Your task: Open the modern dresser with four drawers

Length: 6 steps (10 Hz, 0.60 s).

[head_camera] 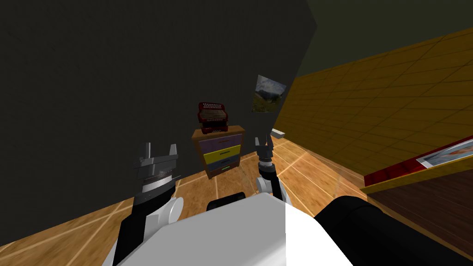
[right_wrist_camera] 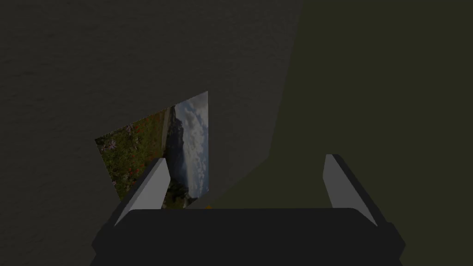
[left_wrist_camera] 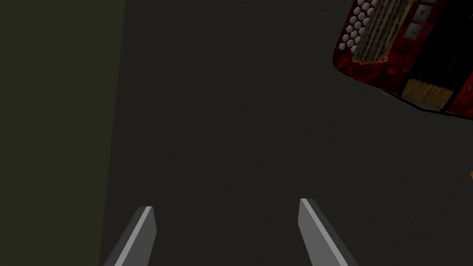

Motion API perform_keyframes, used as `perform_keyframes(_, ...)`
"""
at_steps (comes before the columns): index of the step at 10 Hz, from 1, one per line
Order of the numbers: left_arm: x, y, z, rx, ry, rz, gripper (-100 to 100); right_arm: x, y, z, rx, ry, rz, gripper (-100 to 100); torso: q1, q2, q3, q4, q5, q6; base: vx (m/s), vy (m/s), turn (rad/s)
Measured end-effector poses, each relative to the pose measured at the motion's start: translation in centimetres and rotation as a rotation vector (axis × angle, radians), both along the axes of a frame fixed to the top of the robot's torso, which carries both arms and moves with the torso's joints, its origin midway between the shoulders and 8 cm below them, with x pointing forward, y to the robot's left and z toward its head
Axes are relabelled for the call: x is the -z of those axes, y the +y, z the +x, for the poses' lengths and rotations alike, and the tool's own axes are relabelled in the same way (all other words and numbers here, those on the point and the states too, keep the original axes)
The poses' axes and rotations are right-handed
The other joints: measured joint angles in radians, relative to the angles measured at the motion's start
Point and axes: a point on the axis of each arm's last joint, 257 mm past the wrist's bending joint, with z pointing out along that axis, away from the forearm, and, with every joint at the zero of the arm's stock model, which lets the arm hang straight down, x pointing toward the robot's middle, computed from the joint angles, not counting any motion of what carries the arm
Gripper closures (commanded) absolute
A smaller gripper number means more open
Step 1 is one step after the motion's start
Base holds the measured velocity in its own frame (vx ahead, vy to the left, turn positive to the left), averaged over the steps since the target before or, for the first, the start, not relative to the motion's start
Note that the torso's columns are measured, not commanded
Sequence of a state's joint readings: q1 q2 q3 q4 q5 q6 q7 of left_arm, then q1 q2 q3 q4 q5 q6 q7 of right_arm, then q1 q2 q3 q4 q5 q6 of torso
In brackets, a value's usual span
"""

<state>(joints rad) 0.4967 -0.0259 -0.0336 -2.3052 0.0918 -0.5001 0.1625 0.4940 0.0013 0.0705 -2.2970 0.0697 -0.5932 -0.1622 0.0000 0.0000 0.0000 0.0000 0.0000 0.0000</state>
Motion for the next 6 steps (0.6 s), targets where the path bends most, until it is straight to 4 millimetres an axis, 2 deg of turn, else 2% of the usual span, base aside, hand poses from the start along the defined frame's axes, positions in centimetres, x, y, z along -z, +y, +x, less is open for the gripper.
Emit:
perform_keyframes(2, 0.00, 0.00, 0.00, 0.000, 0.000, 0.000, 0, 0.00, 0.00, 0.00, 0.000, 0.000, 0.000, 0, 0.000, 0.104, -0.209, 0.105, 0.000, 0.000, 0.000, 0.000, 0.000)
perform_keyframes(6, -0.01, 0.00, -0.01, 0.000, 0.000, 0.000, 0, -0.01, 0.00, -0.01, 0.000, 0.000, 0.000, 0, 0.000, 0.396, -0.792, 0.396, 0.000, 0.000, 0.000, 0.000, 0.000)
